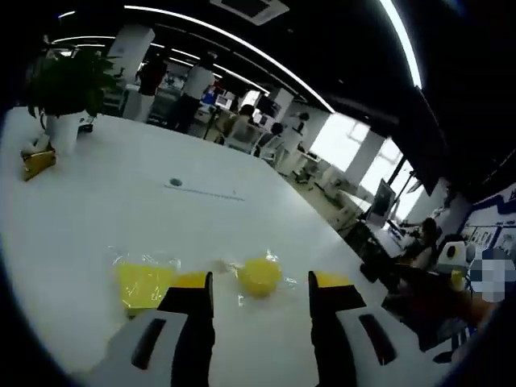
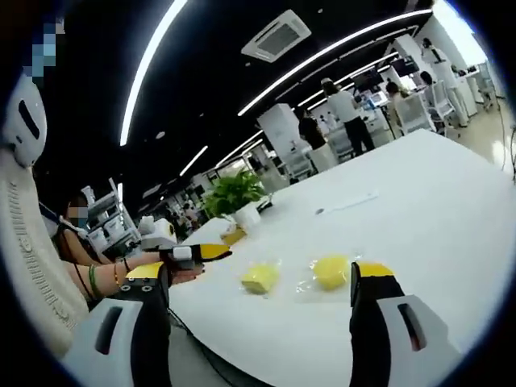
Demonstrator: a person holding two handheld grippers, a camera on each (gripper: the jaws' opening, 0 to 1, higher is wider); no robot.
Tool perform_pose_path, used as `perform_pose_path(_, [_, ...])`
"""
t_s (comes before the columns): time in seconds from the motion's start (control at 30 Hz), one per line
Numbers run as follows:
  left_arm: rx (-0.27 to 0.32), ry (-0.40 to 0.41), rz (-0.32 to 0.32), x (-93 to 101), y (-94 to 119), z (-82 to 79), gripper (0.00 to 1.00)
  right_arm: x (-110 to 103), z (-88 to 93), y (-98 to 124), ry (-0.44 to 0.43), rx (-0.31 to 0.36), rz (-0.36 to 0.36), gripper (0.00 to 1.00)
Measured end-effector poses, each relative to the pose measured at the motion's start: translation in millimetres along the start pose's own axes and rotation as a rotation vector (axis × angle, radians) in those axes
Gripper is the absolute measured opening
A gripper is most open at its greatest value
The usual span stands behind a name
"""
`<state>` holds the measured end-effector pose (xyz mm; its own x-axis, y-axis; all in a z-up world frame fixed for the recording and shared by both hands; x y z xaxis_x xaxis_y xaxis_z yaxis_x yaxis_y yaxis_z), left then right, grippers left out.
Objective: Compare the silicone blocks by pressing each to a similar depth, holding the contact briefly, and releasing to observe deformation and rebound differences across the visible hardness samples.
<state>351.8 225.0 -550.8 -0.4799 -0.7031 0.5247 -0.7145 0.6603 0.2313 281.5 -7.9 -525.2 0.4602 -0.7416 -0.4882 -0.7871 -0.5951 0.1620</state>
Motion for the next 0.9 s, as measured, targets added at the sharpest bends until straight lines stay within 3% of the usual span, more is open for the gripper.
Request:
perform_pose_path(0.07, [0.057,-0.01,0.002,1.5,22.1,-6.5,0.52,-7.1,5.0,-0.3,0.007,-0.007,-0.009,0.9])
perform_pose_path(0.23, [0.131,-0.032,0.011,3.1,73.9,-11.1,0.58,-19.6,24.6,-3.6,0.067,-0.062,-0.025,0.9])
perform_pose_path(0.43, [0.173,-0.105,0.003,0.8,115.0,-10.9,0.64,-30.2,38.0,-9.2,0.144,-0.094,-0.022,0.89])
perform_pose_path(0.73, [0.163,-0.122,0.019,5.6,128.9,-0.3,0.69,-42.0,40.7,-13.2,0.123,-0.083,-0.029,0.9])
perform_pose_path(0.9, [0.186,-0.069,0.024,5.0,127.5,0.8,0.67,-41.9,40.3,-9.1,0.122,-0.082,-0.023,0.89])
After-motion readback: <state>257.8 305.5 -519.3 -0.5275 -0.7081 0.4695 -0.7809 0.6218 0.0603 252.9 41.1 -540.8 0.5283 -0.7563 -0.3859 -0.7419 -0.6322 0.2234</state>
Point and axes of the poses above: the point that each gripper's makers call its tool centre point, and the gripper's own axes: y roughly backward along the fingers, x roughly to its right, z roughly out of its underside, the point moved 2 cm from there along y, roughly backward along the fingers, and after that the axes turned 8 degrees about z, right-handed, at the moved point
